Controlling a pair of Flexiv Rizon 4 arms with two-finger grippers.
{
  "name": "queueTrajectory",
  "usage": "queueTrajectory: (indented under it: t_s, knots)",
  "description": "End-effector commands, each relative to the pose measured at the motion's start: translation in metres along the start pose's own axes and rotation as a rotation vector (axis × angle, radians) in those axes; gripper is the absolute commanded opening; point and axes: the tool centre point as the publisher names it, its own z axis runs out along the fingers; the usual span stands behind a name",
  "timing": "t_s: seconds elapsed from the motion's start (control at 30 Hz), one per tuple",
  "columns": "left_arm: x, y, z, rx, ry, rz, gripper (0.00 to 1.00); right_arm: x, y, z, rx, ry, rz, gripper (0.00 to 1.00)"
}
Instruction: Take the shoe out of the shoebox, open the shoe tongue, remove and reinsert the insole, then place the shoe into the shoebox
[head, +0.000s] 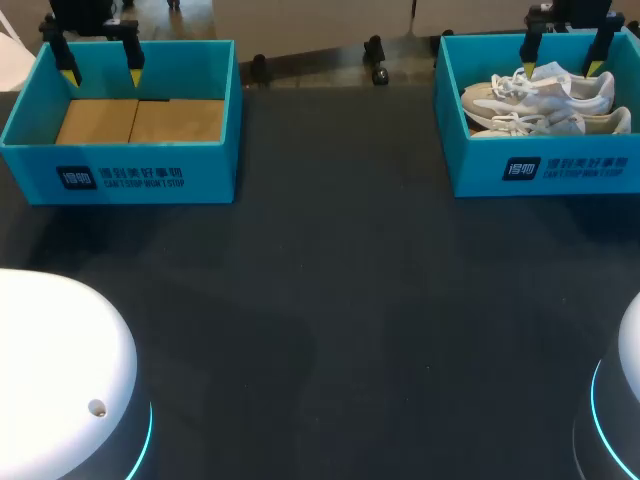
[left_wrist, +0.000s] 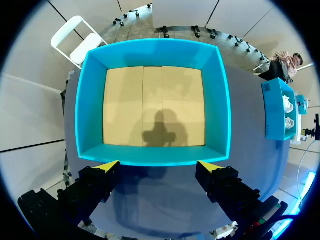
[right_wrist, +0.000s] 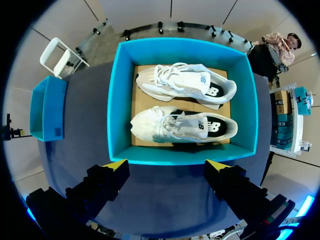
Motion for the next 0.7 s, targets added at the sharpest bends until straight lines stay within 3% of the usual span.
queueTrajectory:
  t_s: [0.03,0.7]
  knots:
    - [0.0,0.0,0.0,0.0,0.0,0.0,1.0,0.0,0.0,0.0,0.0,0.0,0.0,1.0]
    - [0.0,0.0,0.0,0.0,0.0,0.0,1.0,-0.0031,-0.0005,0.0005,-0.002,0.0,0.001,1.0]
